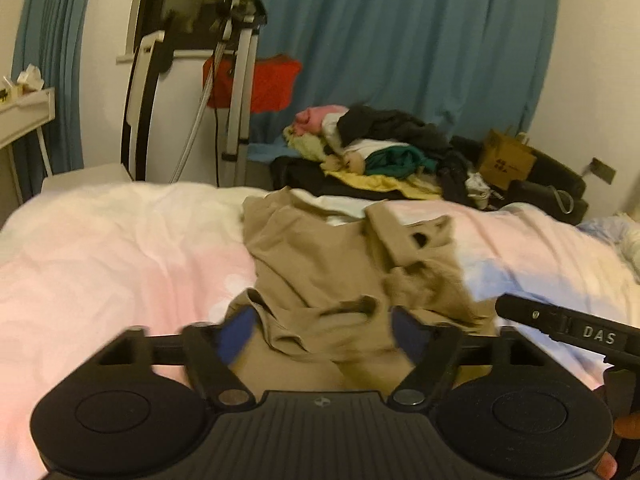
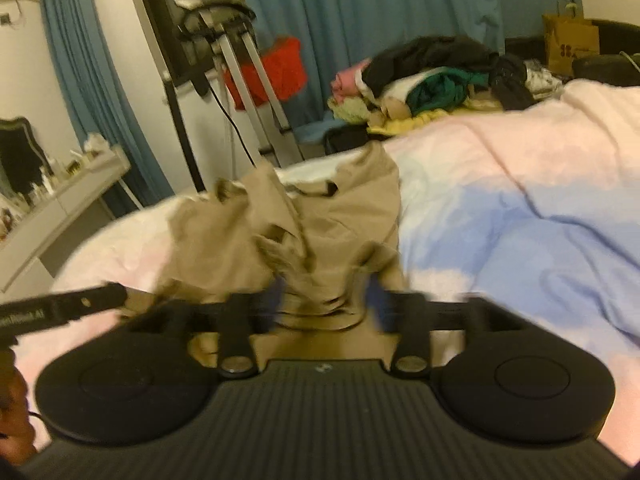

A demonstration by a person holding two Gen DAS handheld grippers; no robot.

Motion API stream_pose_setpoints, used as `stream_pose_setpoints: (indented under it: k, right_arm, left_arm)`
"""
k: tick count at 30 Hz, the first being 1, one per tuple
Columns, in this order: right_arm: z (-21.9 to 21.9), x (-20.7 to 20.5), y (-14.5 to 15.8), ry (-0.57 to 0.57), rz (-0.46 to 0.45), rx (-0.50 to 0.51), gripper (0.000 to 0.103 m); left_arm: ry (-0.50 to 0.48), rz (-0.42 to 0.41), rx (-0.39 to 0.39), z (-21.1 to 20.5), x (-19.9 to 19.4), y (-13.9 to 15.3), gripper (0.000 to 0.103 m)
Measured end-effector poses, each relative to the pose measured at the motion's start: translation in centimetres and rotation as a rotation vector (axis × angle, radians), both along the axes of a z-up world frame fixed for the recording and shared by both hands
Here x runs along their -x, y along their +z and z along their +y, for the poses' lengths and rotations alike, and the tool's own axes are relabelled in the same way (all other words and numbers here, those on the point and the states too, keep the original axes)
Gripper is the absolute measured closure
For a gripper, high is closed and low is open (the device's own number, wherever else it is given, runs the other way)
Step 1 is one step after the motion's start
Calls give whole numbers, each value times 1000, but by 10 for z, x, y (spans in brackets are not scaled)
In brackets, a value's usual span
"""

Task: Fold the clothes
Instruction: 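Fold the hem toward the collar with both grippers and release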

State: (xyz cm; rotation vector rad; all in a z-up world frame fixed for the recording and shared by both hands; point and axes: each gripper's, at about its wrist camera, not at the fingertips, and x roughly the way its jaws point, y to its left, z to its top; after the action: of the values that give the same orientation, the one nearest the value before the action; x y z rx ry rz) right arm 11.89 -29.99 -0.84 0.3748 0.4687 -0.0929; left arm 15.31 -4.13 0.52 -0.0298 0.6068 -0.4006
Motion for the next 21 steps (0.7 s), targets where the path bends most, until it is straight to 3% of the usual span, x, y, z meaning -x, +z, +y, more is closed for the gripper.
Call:
stream_pose_setpoints:
  k: [2,8,13,17,21]
  right_arm:
    - [9,23,17,5,-46,25,22]
    - [34,84,60,26,-102,85,22]
    - [47,136,70,18,-129,76,22]
    - [49,164,68,-21,-143,57,22]
    - [49,173,66,-59,-149,77,22]
  left_arm:
    - [7,-13,-6,1,22,15,15]
    - [2,-103,-34,17,93,50,4]
    - [-26,-155,-29,35,147,56,3]
    - [-56,-134,21,39,165,56,2]
    - [-80,-64,61,34,159,47,2]
